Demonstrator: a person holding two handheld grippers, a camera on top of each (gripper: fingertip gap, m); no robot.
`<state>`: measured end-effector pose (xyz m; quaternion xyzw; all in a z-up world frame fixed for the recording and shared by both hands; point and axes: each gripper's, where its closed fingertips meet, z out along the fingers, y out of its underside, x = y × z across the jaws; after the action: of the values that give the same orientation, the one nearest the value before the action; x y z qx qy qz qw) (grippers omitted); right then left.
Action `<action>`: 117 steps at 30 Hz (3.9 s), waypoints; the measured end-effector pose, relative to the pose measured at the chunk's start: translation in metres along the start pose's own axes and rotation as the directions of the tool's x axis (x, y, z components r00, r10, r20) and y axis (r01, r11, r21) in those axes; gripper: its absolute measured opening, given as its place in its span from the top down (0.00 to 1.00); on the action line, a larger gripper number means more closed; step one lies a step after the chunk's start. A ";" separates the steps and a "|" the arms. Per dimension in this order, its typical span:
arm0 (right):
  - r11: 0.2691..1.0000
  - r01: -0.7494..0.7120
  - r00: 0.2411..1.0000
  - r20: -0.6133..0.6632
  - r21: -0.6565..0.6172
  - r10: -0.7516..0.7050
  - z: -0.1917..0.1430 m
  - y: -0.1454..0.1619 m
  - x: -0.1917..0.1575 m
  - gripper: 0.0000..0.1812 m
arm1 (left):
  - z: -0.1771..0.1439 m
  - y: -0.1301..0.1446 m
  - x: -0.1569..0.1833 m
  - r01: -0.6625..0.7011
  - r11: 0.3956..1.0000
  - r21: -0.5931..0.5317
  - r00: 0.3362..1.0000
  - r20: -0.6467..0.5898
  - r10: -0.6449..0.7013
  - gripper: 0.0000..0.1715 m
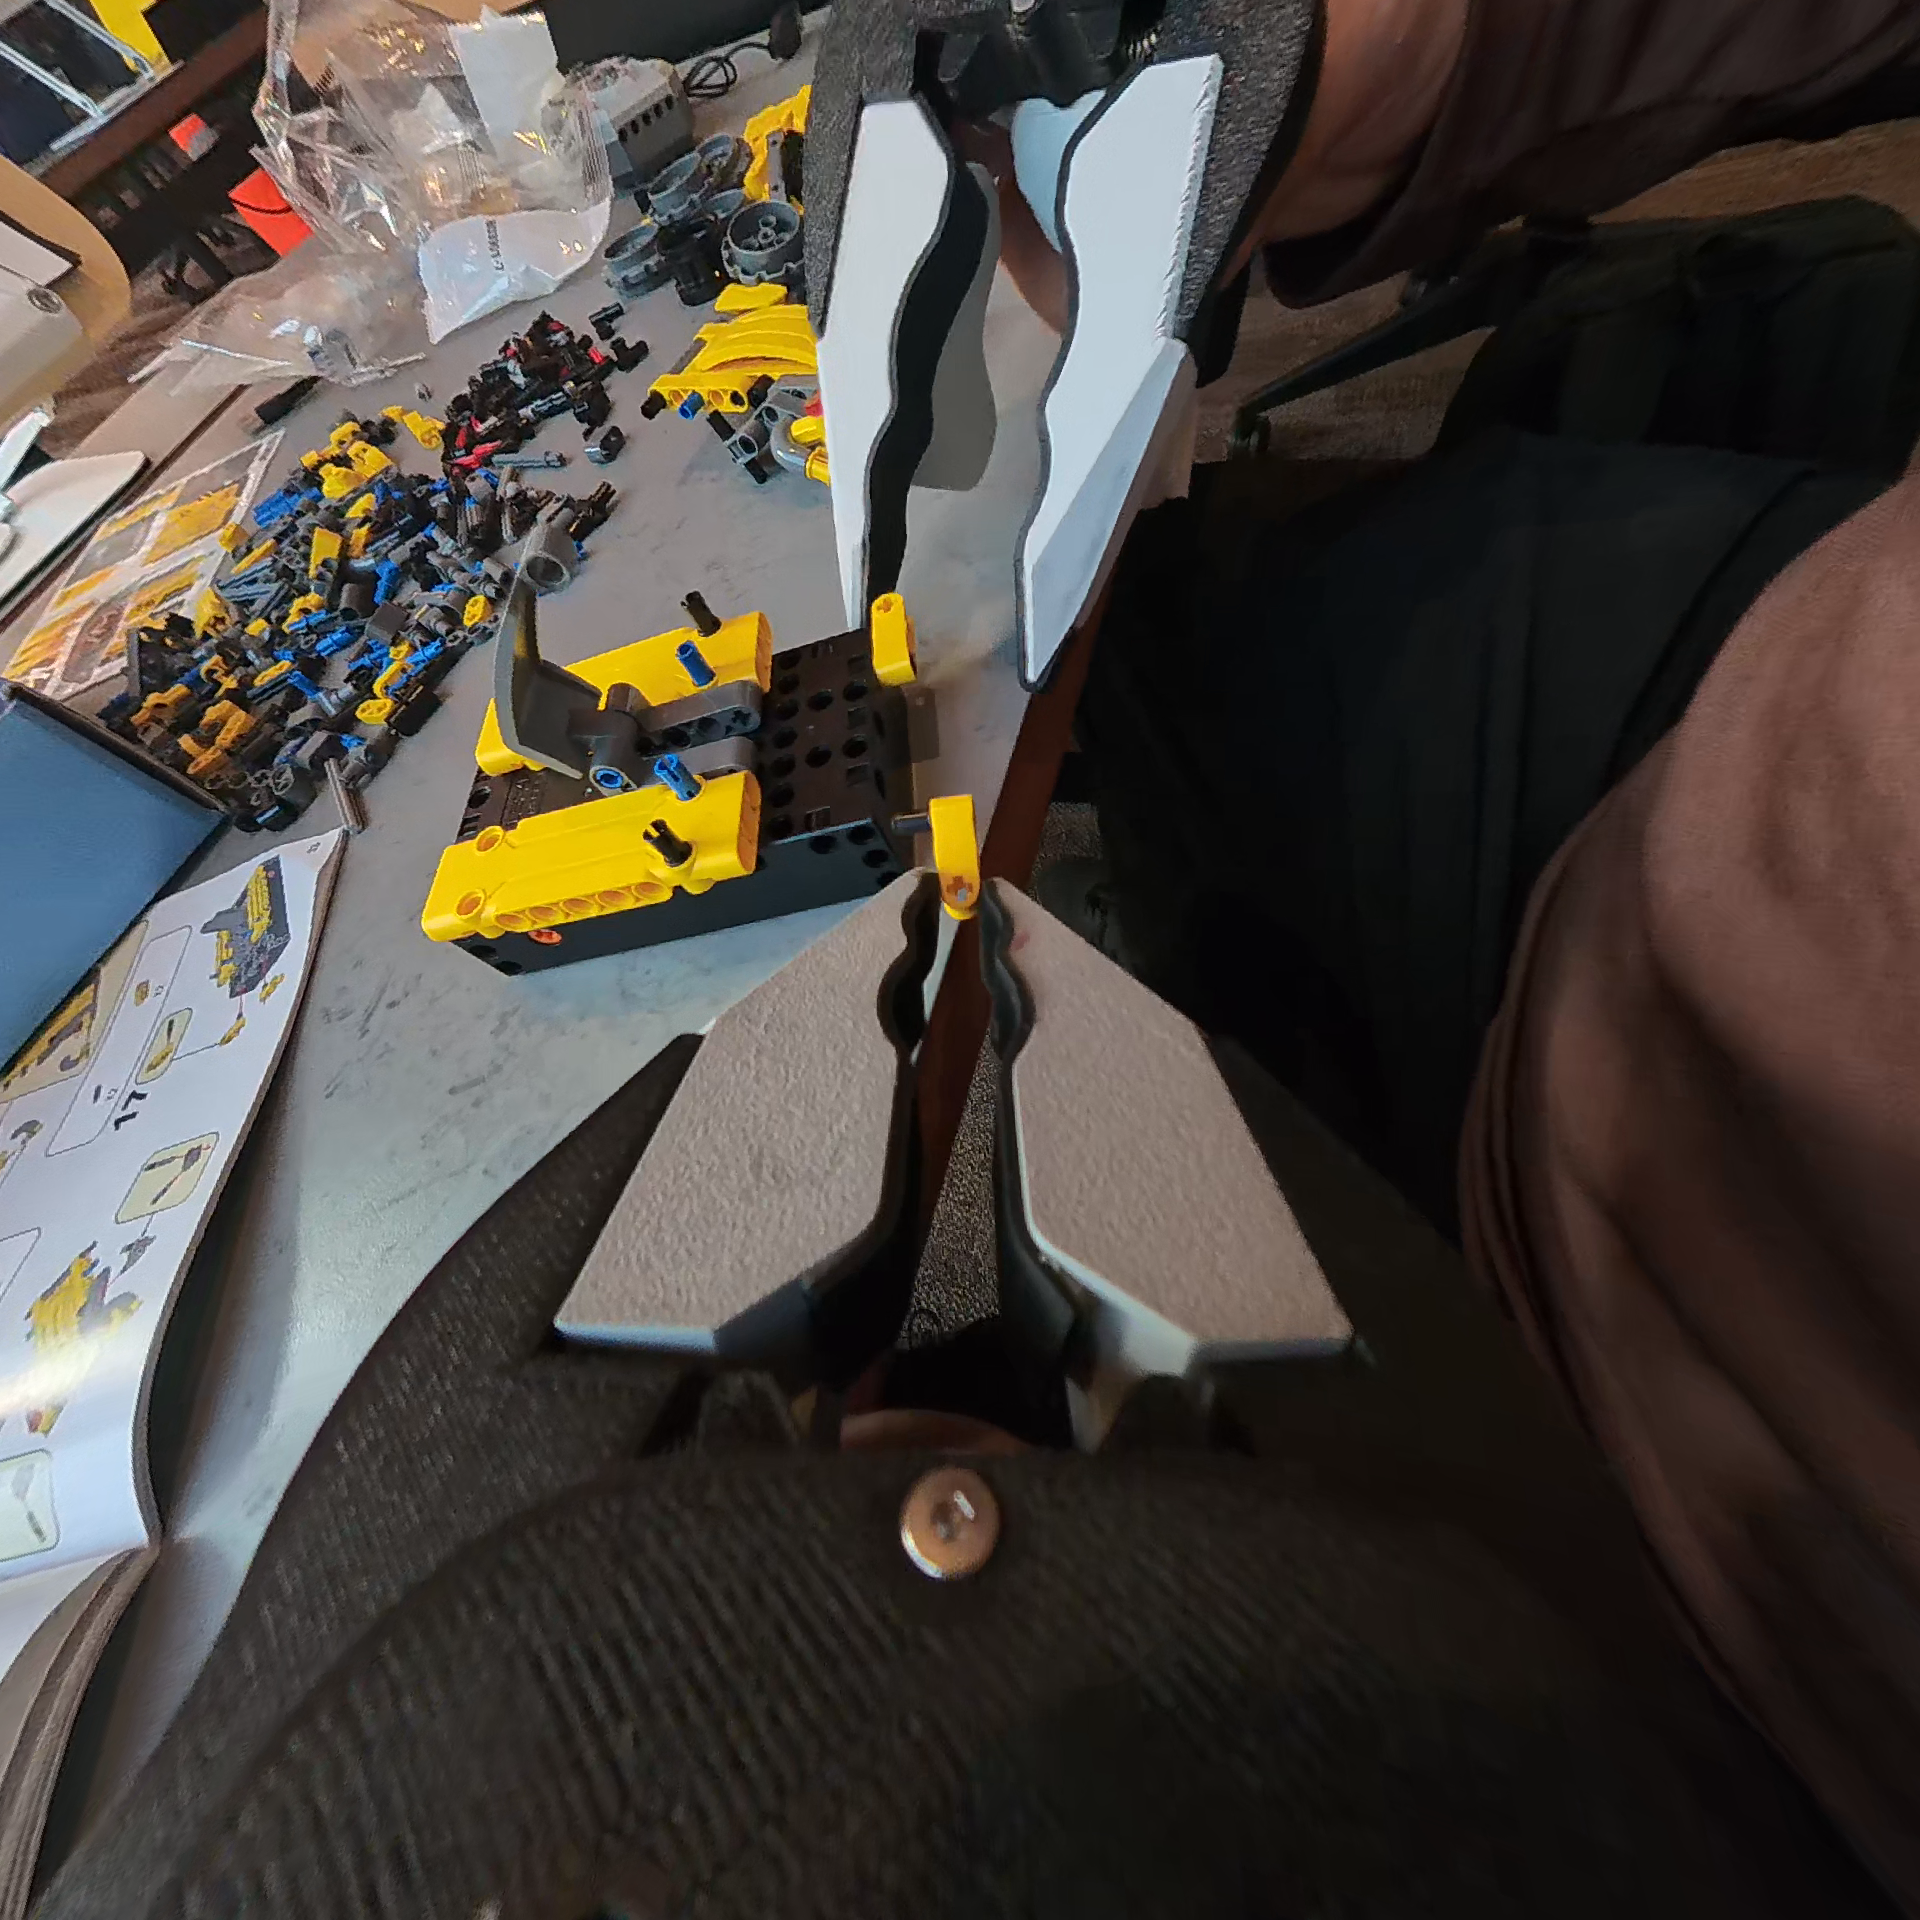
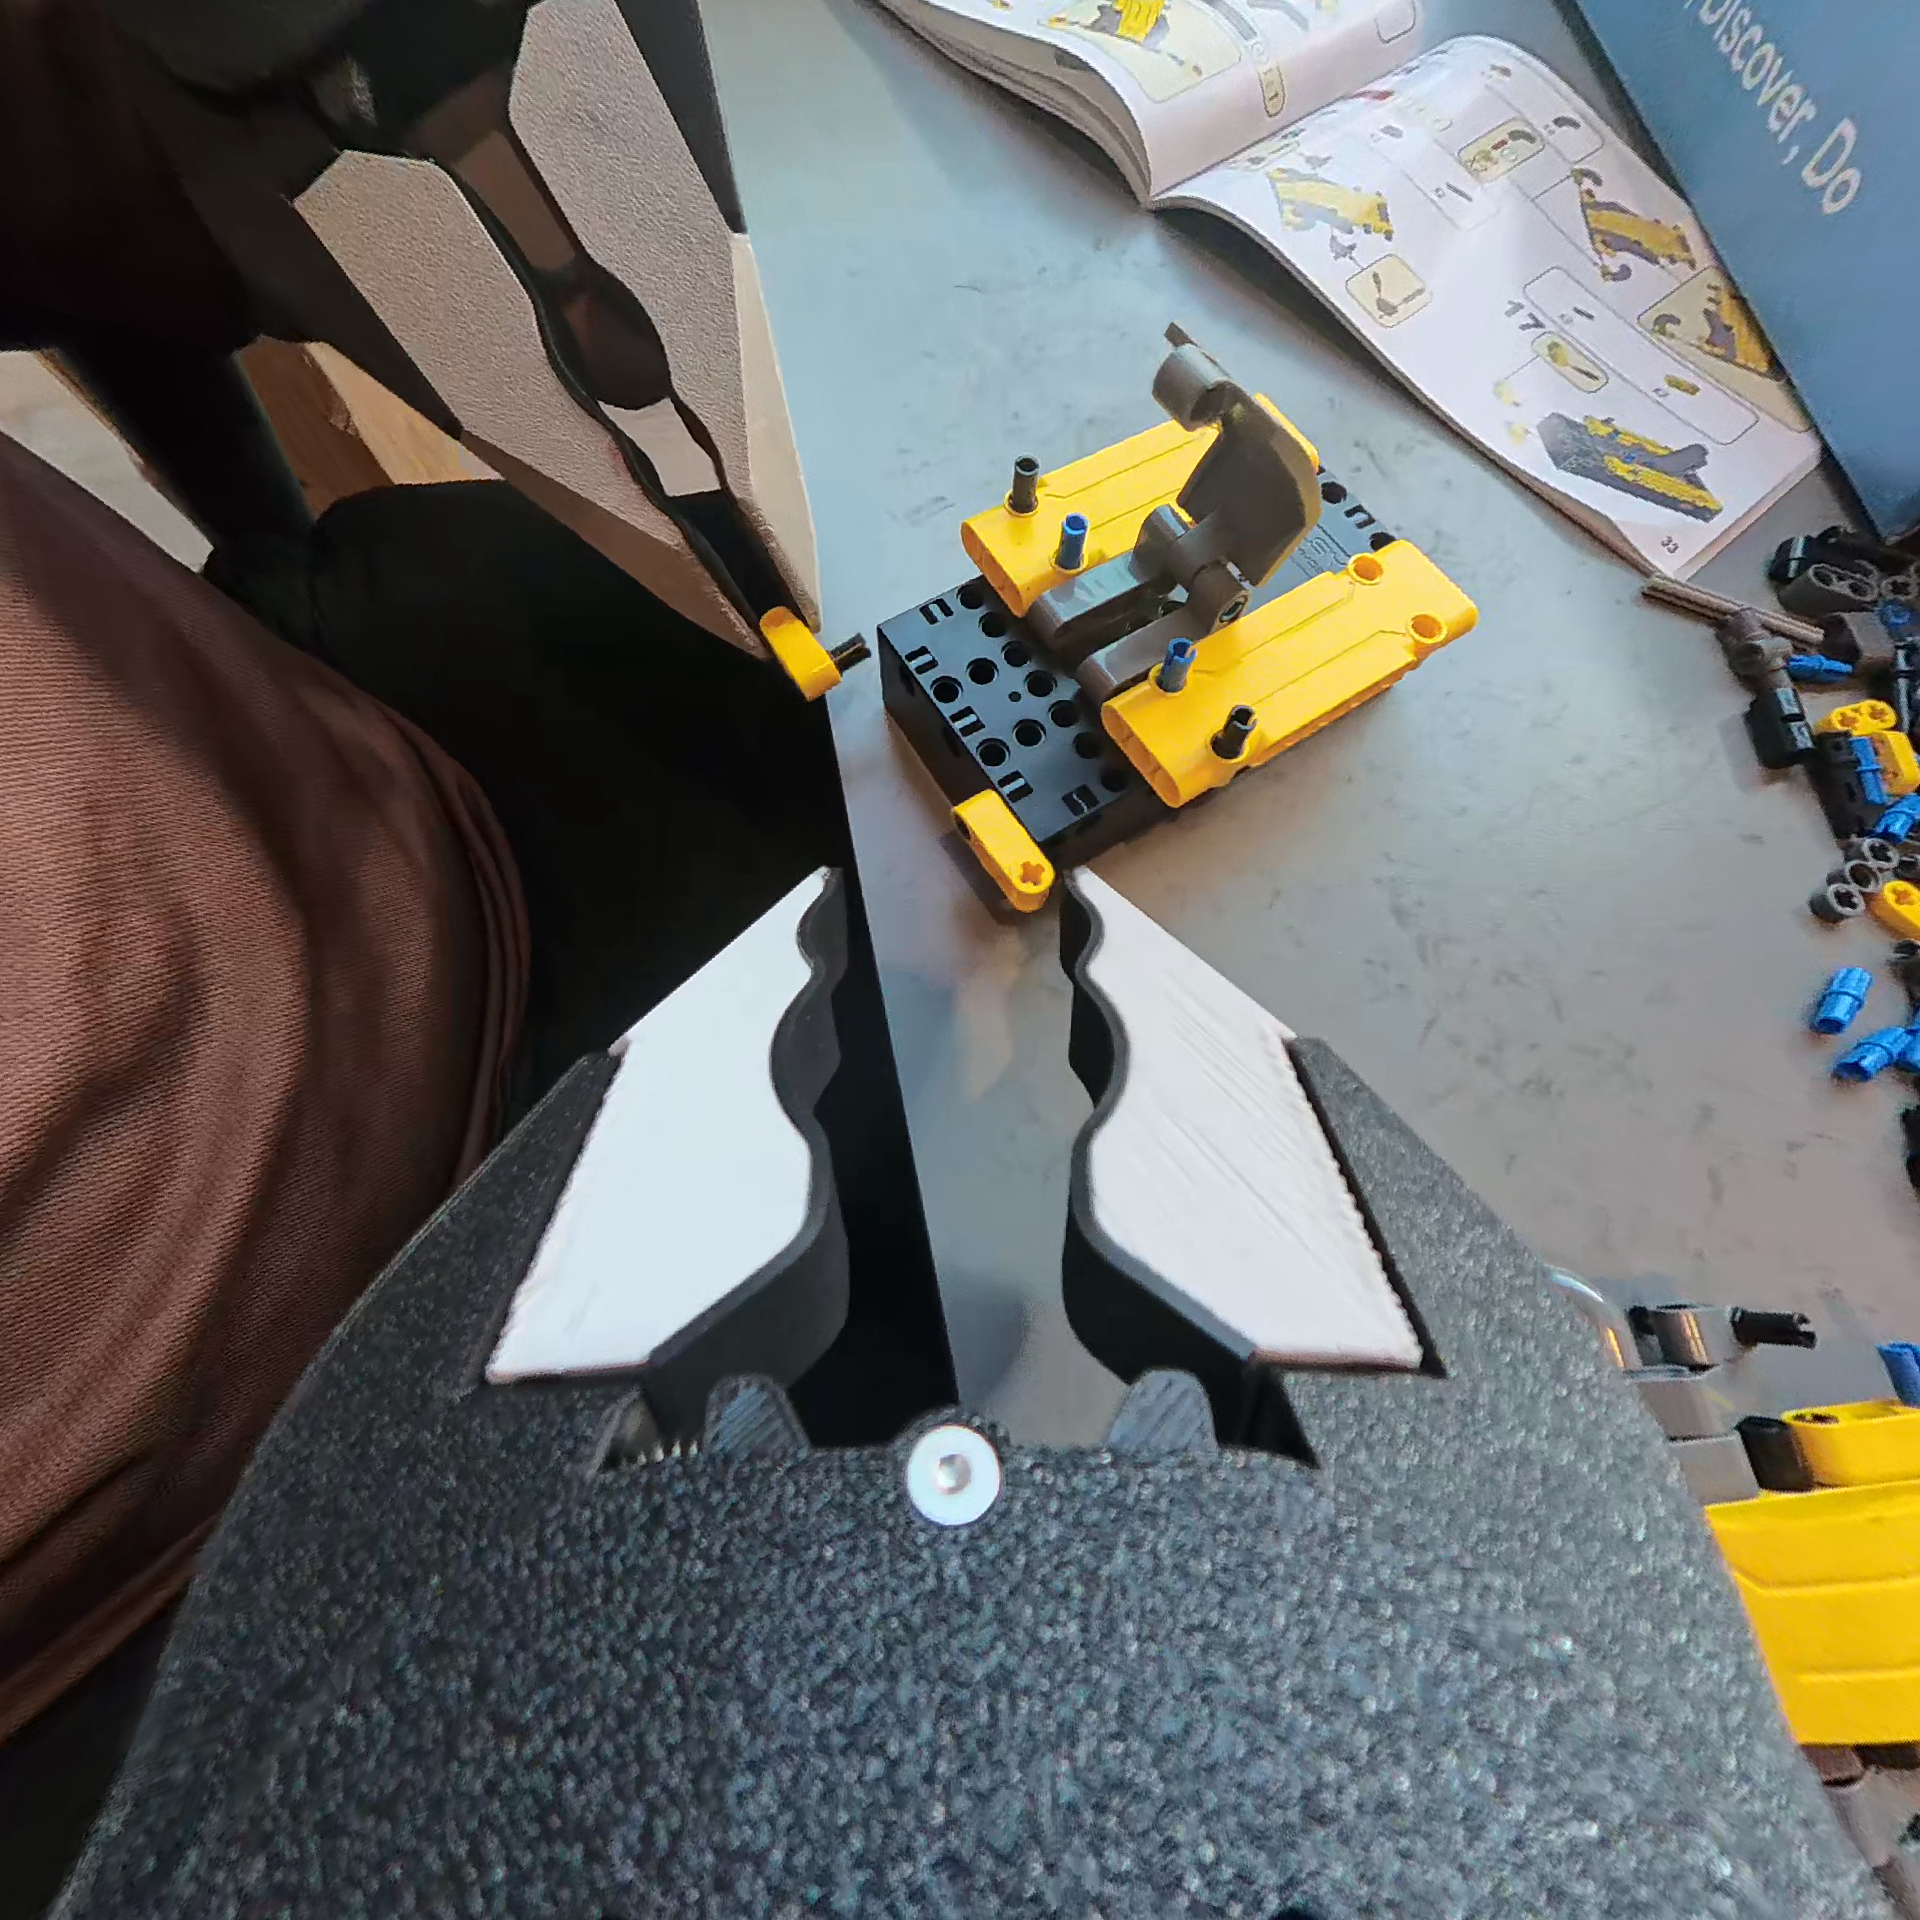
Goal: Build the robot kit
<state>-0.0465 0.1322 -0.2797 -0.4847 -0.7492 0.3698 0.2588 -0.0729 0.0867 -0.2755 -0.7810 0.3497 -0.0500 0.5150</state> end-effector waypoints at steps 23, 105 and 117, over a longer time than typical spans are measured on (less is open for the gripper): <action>0.961 0.274 0.958 -0.074 -0.046 -0.277 -0.008 -0.037 0.008 0.57 | -0.001 -0.006 0.000 0.010 0.996 -0.087 0.997 -0.079 -0.017 0.97; 0.374 -0.713 0.542 0.127 0.593 0.831 -0.014 -0.038 -0.073 0.98 | -0.032 -0.052 0.039 0.050 0.988 0.145 0.996 0.063 -0.060 0.92; 0.357 -0.783 0.475 0.121 0.509 0.872 0.010 -0.016 -0.050 0.98 | 0.010 -0.016 -0.089 0.246 0.941 -0.233 0.870 -0.374 -0.321 0.49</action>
<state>-0.0422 0.0796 -0.2743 -0.7403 -0.2515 0.5855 0.2142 -0.1277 0.1512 -0.2416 -0.8391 0.3331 -0.2549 0.3463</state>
